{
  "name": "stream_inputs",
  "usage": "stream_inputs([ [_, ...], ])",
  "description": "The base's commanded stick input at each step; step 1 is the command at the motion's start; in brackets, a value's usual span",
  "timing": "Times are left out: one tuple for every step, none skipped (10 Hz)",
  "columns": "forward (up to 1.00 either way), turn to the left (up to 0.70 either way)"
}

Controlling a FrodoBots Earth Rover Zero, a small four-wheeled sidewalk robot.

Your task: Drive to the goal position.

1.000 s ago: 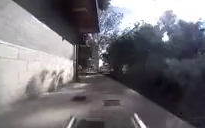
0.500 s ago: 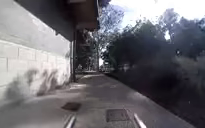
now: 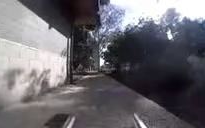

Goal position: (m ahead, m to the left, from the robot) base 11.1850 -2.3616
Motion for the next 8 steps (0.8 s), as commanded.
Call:
stream_inputs([
  [1.0,0.0],
  [1.0,0.0],
  [1.0,0.0],
  [1.0,0.0],
  [1.0,0.0],
  [1.0,0.0],
  [1.0,0.0],
  [1.0,0.0],
])
